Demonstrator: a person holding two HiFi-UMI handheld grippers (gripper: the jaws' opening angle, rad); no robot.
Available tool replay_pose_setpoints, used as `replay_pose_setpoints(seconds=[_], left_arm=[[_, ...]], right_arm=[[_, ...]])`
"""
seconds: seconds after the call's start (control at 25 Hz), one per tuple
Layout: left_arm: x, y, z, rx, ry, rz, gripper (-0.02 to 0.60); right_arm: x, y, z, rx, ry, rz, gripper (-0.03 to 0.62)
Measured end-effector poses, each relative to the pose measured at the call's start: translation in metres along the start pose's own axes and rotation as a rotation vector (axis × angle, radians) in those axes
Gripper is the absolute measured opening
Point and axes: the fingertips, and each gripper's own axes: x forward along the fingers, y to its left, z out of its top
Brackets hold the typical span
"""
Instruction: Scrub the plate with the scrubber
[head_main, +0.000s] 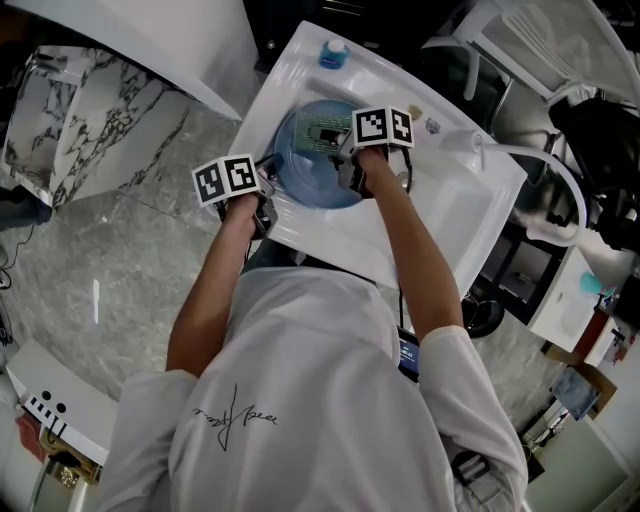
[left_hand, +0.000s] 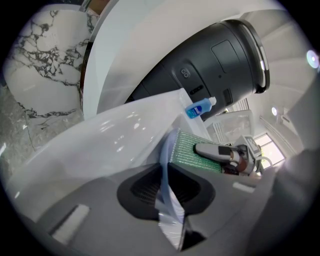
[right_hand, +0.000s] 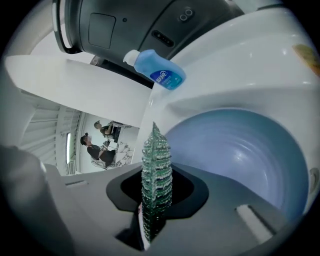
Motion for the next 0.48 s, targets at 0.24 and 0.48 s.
replay_pose_setpoints(seconds=[0.24, 0.48], left_arm=[[0.000, 0.000, 0.000, -0.003, -0.007, 0.002, 0.101], [-0.003, 0.001, 0.002, -0.012, -0.013, -0.009, 0.101]], right_arm=[[0.007, -0.013, -0.009, -0.002, 0.053, -0.048, 0.061], [0.005, -0.021, -0.008, 0.017, 0.069, -0.061, 0.061]])
